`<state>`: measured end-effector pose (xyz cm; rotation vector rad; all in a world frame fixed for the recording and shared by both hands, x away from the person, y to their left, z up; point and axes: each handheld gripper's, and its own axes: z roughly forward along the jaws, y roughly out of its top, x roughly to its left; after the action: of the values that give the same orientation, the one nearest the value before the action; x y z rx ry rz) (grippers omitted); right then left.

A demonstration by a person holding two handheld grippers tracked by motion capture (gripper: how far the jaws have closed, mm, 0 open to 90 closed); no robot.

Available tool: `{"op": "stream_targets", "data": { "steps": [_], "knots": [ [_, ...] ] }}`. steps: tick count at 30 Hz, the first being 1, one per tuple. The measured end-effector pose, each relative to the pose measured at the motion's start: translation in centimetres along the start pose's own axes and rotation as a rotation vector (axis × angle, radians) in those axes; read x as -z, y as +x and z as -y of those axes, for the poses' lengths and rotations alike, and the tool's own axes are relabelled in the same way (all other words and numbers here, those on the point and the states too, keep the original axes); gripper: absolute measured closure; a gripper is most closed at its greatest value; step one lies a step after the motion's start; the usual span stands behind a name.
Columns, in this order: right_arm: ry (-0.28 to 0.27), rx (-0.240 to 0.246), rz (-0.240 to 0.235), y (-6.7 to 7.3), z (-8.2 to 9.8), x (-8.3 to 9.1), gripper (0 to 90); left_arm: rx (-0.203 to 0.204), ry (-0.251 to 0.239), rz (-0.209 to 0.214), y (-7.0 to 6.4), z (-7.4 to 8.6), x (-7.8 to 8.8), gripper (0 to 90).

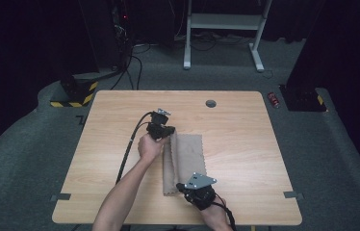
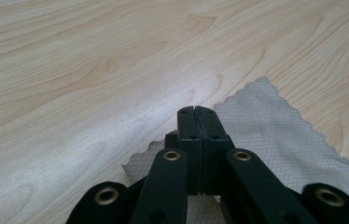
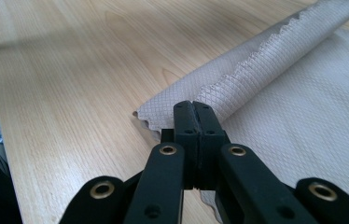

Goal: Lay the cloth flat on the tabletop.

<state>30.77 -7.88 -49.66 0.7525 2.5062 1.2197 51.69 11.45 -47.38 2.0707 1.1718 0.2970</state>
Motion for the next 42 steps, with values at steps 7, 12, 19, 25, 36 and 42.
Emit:
{"op": "stream_targets", "data": {
  "steps": [7,12,19,25,36,42],
  "knots": [
    [-0.008,-0.023,0.016,-0.5,0.7,0.7,89.6,-0.001,0.005,0.006,-0.6,-0.1,-0.6,89.4],
    [-0.014,-0.044,0.023,-0.8,1.3,1.2,89.6,-0.005,0.002,0.014,-0.9,-0.3,-0.8,89.4],
    [-0.032,-0.062,0.039,-1.3,1.7,2.1,89.6,-0.015,0.005,0.012,-1.3,-0.6,-1.1,89.5],
    [-0.038,-0.091,0.055,-2.1,2.2,2.6,89.5,-0.019,0.014,0.019,-1.7,-1.0,-1.4,89.4],
    [-0.033,-0.116,0.079,-2.4,3.4,3.3,89.6,-0.064,0.025,0.034,-3.6,-2.0,-2.8,89.4],
    [-0.029,-0.138,0.102,-2.9,4.1,4.0,89.5,-0.076,0.028,0.049,-4.3,-2.5,-3.8,89.4]
  ]
}}
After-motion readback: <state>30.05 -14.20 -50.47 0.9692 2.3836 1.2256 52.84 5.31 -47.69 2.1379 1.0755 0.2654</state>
